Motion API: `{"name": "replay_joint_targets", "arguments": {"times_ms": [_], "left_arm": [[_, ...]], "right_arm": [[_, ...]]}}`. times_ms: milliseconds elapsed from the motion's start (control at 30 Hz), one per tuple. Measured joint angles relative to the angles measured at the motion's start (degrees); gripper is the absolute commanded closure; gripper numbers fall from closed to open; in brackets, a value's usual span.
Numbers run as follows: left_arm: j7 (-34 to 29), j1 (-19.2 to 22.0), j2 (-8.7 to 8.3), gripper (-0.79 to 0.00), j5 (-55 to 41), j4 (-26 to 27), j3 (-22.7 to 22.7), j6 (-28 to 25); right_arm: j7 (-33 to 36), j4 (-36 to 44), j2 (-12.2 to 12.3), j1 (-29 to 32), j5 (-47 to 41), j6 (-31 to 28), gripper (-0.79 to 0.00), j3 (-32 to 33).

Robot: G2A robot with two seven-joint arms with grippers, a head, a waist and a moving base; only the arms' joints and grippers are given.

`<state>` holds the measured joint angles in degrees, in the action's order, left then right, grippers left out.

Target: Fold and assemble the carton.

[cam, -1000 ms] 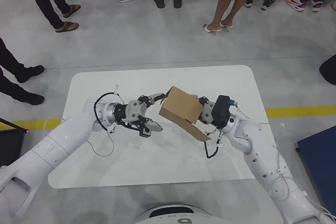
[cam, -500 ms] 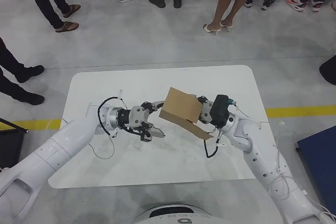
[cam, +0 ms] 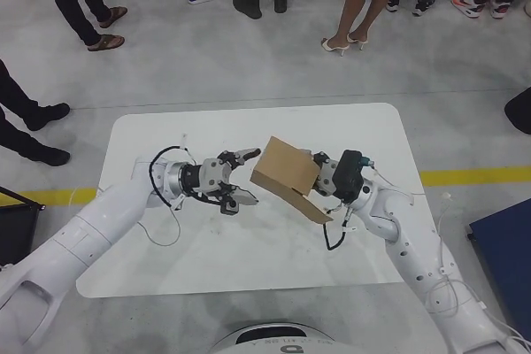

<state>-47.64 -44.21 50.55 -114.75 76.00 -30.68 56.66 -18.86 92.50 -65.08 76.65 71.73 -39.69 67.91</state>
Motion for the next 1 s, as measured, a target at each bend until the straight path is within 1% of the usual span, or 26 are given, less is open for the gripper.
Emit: {"name": "replay_joint_targets", "arguments": {"times_ms": [133,167,267,400,567,667,700,767,867,933,1000], "left_arm": [[-1.5,-1.7,-0.97,-0.76,1.2,-0.3,-2.4,-1.5],[-1.9,-2.3,-1.26,-0.785,1.6,-0.1,-3.0,-1.9],[-3.1,-3.3,-1.82,-0.785,2.4,0.0,-4.3,-3.1],[-7.9,-5.3,-2.45,-0.785,2.5,-1.0,-6.1,-7.9],[-7.8,-5.3,-2.45,-0.785,2.5,-1.1,-6.1,-7.8],[-7.5,-5.5,-2.45,-0.785,2.5,-1.2,-6.3,-8.1],[-6.4,-5.9,-2.5,-0.785,2.7,-1.4,-6.9,-9.4],[-5.0,-6.8,-2.74,-0.785,2.8,-1.6,-8.3,-11.4],[-3.0,-8.5,-3.86,-0.785,4.9,-2.0,-12.0,-13.7],[-0.4,-9.3,-4.82,-0.785,8.2,-2.1,-14.3,-15.5],[2.6,-10.6,-5.98,-0.785,13.1,-0.3,-17.0,-17.8]], "right_arm": [[0.4,-0.1,0.0,0.0,0.2,-0.2,0.0,0.0],[0.6,-0.1,0.0,-0.1,0.3,-0.2,0.0,-0.1],[1.5,-0.1,0.0,-0.3,0.9,0.3,0.0,-0.1],[1.7,-0.1,0.0,-0.3,1.0,0.5,0.0,-0.1],[1.7,-0.2,0.0,-0.2,1.0,0.5,0.0,-0.1],[6.2,-2.3,0.1,-1.8,4.3,0.7,0.0,-1.2],[8.8,-3.8,0.2,-3.2,5.9,-0.8,0.0,-1.4],[11.4,-6.1,0.5,-5.5,8.4,-4.2,0.0,-1.1],[15.0,-8.5,1.4,-9.5,15.6,-9.8,0.0,0.2],[16.6,-7.5,2.1,-11.0,20.6,-12.7,0.0,0.8],[18.2,-4.9,2.9,-12.1,26.8,-15.8,0.0,1.2]]}}
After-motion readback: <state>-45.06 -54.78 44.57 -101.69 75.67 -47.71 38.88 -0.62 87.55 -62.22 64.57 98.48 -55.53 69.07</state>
